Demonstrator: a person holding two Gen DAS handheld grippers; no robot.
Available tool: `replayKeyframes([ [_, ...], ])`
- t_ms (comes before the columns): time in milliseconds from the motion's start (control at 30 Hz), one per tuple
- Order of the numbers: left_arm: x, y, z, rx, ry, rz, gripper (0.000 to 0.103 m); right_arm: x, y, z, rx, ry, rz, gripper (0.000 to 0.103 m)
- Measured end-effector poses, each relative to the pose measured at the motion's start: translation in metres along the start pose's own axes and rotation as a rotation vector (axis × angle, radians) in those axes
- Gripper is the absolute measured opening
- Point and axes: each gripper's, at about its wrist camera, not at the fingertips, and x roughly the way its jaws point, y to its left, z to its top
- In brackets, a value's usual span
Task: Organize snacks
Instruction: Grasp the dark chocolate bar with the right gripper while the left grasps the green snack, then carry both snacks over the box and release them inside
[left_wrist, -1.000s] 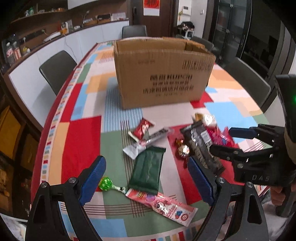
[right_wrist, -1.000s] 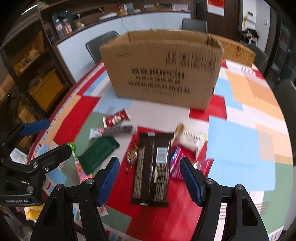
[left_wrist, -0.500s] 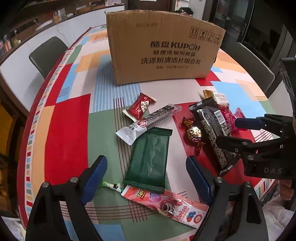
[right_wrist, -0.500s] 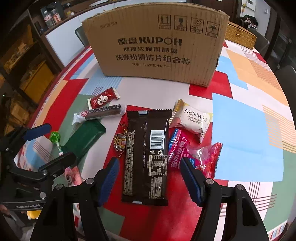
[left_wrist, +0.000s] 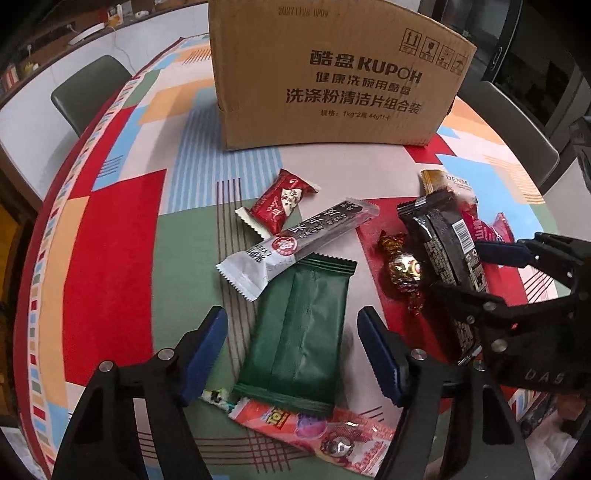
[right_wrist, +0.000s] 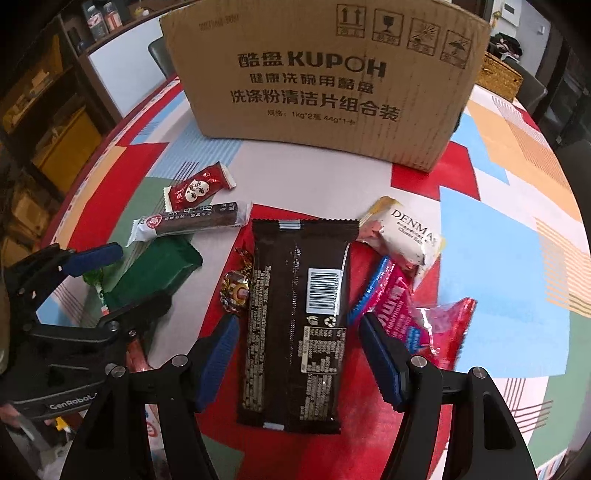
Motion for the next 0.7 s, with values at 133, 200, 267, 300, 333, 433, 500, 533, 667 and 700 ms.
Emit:
replayKeyframes([
  [133, 0.007, -0.001, 0.002, -0.014, 0.008, -0.001, 0.066, 0.007, 0.002, 0.003, 0.001, 0.010, -0.003, 0.068],
  [200, 0.008, -0.005, 0.003, 0.003, 0.004, 0.021, 0.065, 0.011, 0.003, 0.004, 0.003, 0.012, -0.009, 0.066],
  [267, 0.010, -0.007, 0.003, 0.011, -0.004, 0.036, 0.065, 0.013, 0.002, 0.005, 0.005, 0.015, -0.010, 0.065],
  [300, 0.010, -0.008, 0.003, 0.015, -0.006, 0.042, 0.065, 0.014, 0.002, 0.005, 0.008, 0.015, -0.010, 0.063],
  [333, 0.010, -0.009, 0.003, 0.021, -0.008, 0.050, 0.060, 0.014, 0.002, 0.005, 0.008, 0.015, -0.009, 0.062],
  [433, 0.008, -0.008, 0.004, 0.021, -0.017, 0.045, 0.046, 0.014, 0.004, 0.005, 0.002, 0.008, -0.013, 0.053],
  [500, 0.007, -0.005, 0.005, 0.000, -0.015, 0.029, 0.045, 0.014, 0.004, 0.005, 0.001, 0.004, -0.007, 0.050],
  [533, 0.007, -0.005, 0.005, -0.008, -0.012, 0.022, 0.045, 0.014, 0.004, 0.005, 0.004, 0.003, -0.003, 0.050],
  [667, 0.002, -0.002, 0.005, -0.052, 0.003, -0.033, 0.045, 0.013, 0.003, 0.003, 0.012, 0.000, 0.009, 0.050],
  [700, 0.000, -0.003, 0.004, -0.055, 0.003, -0.040, 0.045, 0.012, 0.002, 0.003, 0.016, -0.001, 0.013, 0.050],
])
